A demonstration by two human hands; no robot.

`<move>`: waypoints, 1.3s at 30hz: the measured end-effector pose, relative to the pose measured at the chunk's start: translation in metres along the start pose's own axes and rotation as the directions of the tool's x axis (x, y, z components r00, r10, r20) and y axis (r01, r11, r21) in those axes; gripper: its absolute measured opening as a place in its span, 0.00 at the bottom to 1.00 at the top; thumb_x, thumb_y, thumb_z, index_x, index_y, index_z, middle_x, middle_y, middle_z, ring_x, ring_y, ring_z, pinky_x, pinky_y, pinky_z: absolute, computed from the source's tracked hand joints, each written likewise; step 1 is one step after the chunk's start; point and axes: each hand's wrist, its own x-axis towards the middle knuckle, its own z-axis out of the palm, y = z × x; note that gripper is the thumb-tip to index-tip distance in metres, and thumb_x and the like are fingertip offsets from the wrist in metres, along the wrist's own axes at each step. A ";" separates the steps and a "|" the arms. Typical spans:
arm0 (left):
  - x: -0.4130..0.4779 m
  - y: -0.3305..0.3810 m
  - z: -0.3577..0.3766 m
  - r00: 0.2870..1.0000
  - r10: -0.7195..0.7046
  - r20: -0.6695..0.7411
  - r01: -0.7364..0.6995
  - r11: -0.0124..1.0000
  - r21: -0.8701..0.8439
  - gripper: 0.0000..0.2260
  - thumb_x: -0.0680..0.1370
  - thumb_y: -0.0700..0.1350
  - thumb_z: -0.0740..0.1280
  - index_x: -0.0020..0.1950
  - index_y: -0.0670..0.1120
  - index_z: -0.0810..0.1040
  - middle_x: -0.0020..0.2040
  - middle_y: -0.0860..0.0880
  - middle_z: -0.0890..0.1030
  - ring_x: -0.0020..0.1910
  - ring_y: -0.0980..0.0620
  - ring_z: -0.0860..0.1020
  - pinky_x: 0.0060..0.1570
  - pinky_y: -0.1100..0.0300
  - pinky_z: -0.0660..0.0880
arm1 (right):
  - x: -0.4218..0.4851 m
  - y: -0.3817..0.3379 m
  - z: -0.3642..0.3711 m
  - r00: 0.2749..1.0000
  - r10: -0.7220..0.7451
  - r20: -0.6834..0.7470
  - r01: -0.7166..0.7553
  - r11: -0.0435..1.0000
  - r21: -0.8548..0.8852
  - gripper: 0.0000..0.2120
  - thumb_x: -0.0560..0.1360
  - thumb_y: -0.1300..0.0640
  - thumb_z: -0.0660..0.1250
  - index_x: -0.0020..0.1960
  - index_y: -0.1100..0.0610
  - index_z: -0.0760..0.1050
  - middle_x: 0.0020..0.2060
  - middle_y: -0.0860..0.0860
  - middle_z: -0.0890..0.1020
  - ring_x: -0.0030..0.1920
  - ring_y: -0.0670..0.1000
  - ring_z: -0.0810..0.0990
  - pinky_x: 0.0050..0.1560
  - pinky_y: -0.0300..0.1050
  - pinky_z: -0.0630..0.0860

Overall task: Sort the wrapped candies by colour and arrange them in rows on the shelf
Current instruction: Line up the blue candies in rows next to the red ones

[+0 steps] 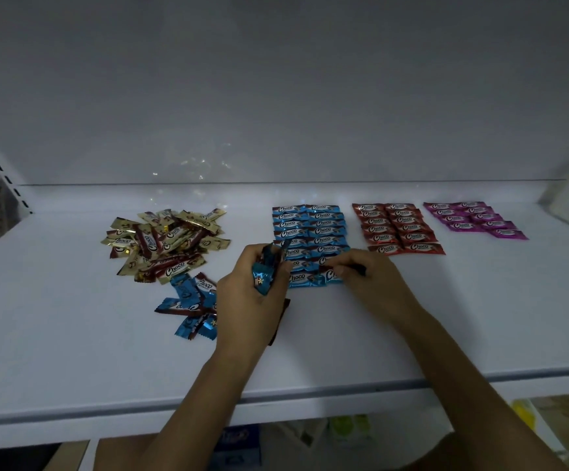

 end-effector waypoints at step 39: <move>0.002 0.001 0.002 0.976 -0.045 0.212 0.054 0.998 -0.036 0.09 0.71 0.46 0.74 0.48 0.52 0.78 0.40 0.62 0.80 0.37 0.68 0.78 0.35 0.75 0.72 | -0.033 -0.025 0.002 0.999 0.051 -0.013 -0.024 0.669 0.743 0.01 0.75 0.64 0.65 0.45 0.61 0.75 0.32 0.52 0.80 0.30 0.46 0.76 0.27 0.37 0.70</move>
